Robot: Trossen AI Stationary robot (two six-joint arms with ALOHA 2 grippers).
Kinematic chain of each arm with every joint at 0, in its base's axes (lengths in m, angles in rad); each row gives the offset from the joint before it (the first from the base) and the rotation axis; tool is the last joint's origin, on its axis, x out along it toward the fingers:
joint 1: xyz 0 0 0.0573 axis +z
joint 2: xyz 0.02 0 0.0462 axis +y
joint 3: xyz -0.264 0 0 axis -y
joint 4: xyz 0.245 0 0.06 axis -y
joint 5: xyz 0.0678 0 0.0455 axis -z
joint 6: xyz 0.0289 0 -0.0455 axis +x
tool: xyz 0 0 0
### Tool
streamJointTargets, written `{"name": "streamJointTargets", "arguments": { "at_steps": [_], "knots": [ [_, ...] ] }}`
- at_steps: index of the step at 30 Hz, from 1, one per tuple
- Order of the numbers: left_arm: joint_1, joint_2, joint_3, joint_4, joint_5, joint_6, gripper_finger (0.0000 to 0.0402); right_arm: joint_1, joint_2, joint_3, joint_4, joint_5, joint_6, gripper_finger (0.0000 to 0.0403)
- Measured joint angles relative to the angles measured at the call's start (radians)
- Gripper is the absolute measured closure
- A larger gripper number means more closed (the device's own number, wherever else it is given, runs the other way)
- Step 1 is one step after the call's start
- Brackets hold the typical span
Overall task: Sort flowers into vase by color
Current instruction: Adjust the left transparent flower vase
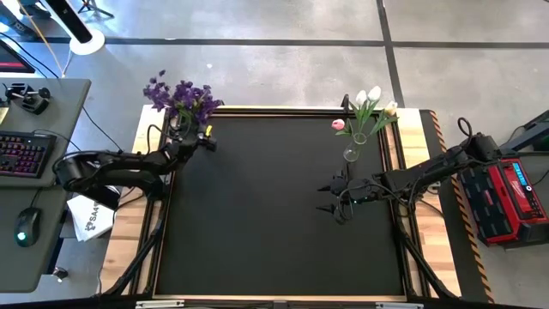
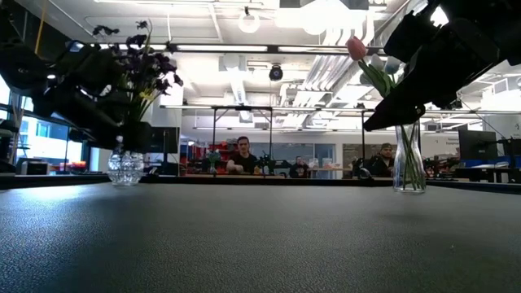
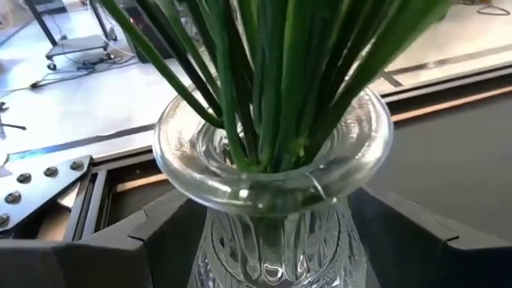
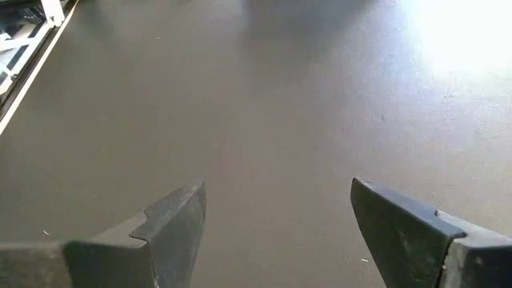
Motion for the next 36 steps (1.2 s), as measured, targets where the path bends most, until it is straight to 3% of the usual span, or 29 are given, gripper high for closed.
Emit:
{"name": "streamJointTargets", "arguments": {
  "at_steps": [14, 18, 27, 36],
  "knots": [
    [-0.053, -0.304, 0.007, -0.413, 0.0, -0.076, 0.0116, -0.001, 0.0, 0.0, 0.0, 0.0, -0.001, 0.0109],
    [-0.046, -0.339, 0.007, -0.452, -0.03, -0.121, 0.0116, -0.001, 0.0, 0.0, 0.0, 0.0, -0.004, 0.0109],
    [-0.043, -0.266, 0.004, -0.205, 0.01, -0.095, 0.0116, -0.001, 0.0, 0.0, 0.0, 0.0, -0.008, 0.0109],
    [-0.007, -0.057, 0.006, 0.112, 0.014, -0.002, 0.0115, -0.001, 0.0, 0.0, 0.0, 0.0, -0.008, 0.0109]
  ]
}}
